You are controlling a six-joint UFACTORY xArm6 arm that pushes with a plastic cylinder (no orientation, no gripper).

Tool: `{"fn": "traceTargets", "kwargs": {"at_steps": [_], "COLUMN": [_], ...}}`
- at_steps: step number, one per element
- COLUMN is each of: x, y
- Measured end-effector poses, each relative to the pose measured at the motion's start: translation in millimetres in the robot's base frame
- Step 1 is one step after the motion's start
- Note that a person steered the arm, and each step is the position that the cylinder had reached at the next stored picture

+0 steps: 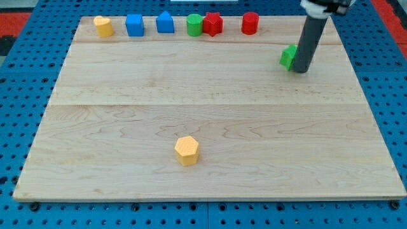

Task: Slide the green circle to the right of the red circle

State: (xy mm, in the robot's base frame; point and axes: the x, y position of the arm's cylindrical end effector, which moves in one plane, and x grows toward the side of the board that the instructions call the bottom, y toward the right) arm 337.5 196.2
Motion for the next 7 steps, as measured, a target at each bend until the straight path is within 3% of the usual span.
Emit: {"fn": "traceTargets", "kwargs": {"at_steps": [1,3,7], "x": [-55,-37,-83], "y": [5,3,-68]}}
